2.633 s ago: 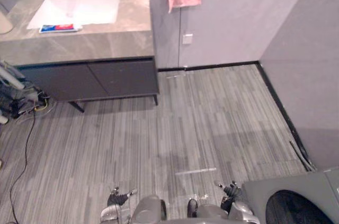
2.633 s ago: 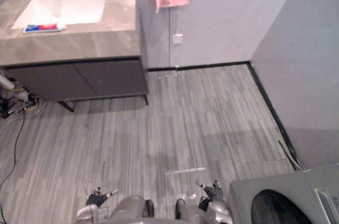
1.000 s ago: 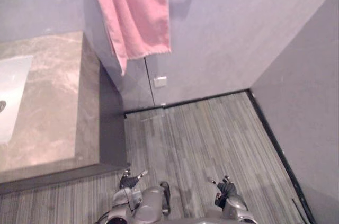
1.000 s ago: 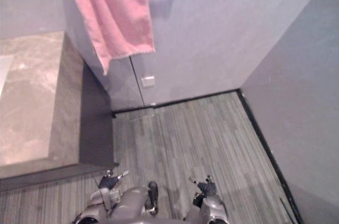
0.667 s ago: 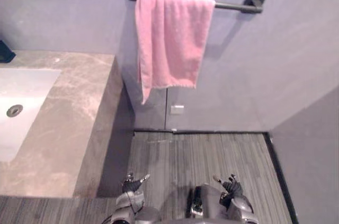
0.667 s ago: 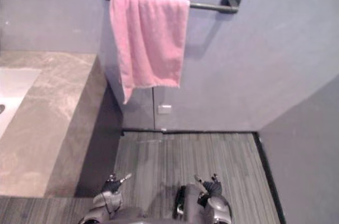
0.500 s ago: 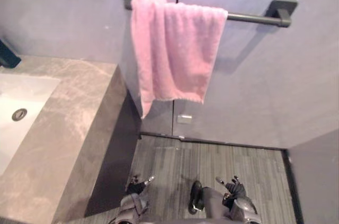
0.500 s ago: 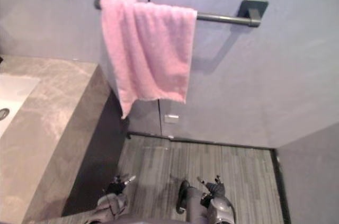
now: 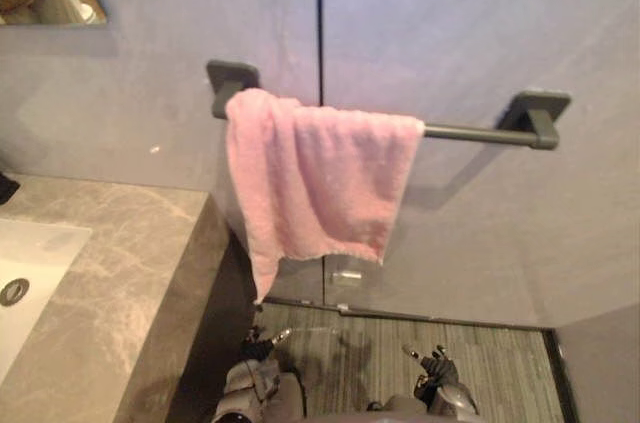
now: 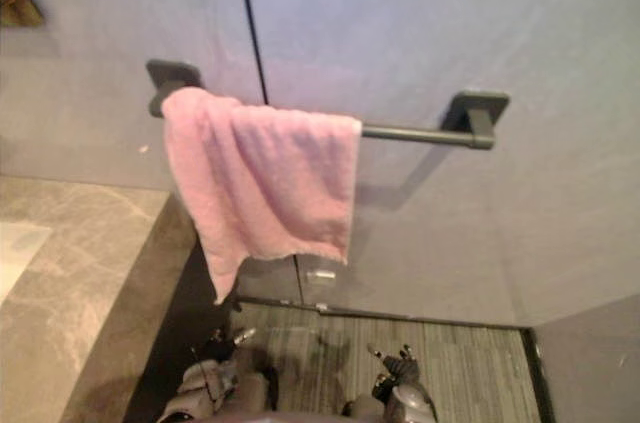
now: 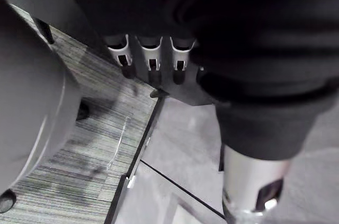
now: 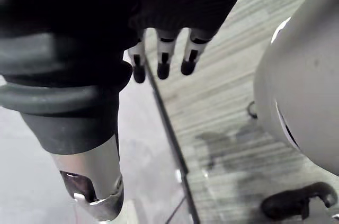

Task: Organize washtable

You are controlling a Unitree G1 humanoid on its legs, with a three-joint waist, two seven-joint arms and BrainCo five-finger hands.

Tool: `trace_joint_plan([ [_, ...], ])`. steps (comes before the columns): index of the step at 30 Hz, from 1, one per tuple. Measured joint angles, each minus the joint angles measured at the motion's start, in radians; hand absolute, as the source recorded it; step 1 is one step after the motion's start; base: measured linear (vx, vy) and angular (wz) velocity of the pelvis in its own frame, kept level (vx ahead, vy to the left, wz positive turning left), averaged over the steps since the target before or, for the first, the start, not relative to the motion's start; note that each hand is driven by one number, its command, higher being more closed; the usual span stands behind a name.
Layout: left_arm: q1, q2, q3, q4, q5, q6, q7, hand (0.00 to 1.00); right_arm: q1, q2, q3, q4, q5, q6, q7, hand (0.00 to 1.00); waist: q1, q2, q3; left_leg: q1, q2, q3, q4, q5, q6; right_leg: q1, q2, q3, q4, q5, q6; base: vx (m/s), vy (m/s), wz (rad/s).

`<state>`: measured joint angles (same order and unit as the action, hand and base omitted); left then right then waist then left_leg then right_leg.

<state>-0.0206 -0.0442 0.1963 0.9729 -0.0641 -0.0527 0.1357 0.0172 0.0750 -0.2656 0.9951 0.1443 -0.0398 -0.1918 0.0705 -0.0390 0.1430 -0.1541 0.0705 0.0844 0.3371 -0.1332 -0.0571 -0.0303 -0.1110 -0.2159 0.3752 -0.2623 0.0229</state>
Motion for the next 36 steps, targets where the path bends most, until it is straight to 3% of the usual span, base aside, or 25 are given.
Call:
trace_joint_plan([
  [5,0.008,0.010,-0.002,0.021,0.000,0.000,0.001,0.00,0.003,-0.001,-0.003,0.013,0.000,0.004,0.000,0.00,-0.001,-0.003,-0.013,0.069,-0.031,0.006,-0.088,0.031,0.019,0.049,-0.013,0.007,-0.060,0.017,0.026,0.04,0.034,0.03],
  [12,0.012,0.024,-0.010,0.040,-0.010,-0.007,0.019,0.00,-0.008,-0.023,-0.003,0.054,-0.010,0.000,-0.004,0.00,-0.002,0.002,-0.020,0.142,-0.043,0.006,-0.261,0.137,0.023,0.080,0.004,0.025,-0.160,0.090,0.022,-0.05,0.010,-0.05],
  [18,0.064,0.039,-0.049,-0.024,-0.064,-0.033,0.051,0.00,0.000,-0.054,0.000,0.060,-0.011,-0.001,-0.010,0.00,-0.002,0.009,-0.022,0.204,-0.055,-0.011,-0.402,0.211,0.025,0.084,0.004,0.027,-0.172,0.096,0.027,-0.10,0.012,0.06],
  [21,0.138,0.047,-0.085,-0.184,-0.090,-0.033,0.073,0.00,0.019,-0.070,0.012,0.055,-0.011,-0.001,-0.019,0.00,0.000,0.012,-0.021,0.200,-0.057,-0.037,-0.419,0.223,0.025,0.079,0.002,0.026,-0.172,0.089,0.034,-0.05,0.011,0.13],
  [26,0.302,0.058,-0.138,-0.655,-0.130,-0.062,0.083,0.00,0.073,-0.082,0.080,-0.030,-0.012,-0.007,-0.023,0.00,0.001,0.026,-0.027,0.199,-0.068,-0.058,-0.425,0.223,0.027,0.081,-0.002,0.023,-0.172,0.082,0.044,0.02,0.002,0.08],
  [36,0.311,0.057,-0.152,-1.073,-0.153,-0.132,0.062,0.00,0.100,-0.084,0.121,-0.070,-0.062,-0.012,-0.019,0.00,0.003,0.026,-0.033,0.173,-0.064,-0.061,-0.345,0.192,0.029,0.107,-0.004,0.017,-0.173,0.083,0.043,0.05,-0.014,0.03],
])
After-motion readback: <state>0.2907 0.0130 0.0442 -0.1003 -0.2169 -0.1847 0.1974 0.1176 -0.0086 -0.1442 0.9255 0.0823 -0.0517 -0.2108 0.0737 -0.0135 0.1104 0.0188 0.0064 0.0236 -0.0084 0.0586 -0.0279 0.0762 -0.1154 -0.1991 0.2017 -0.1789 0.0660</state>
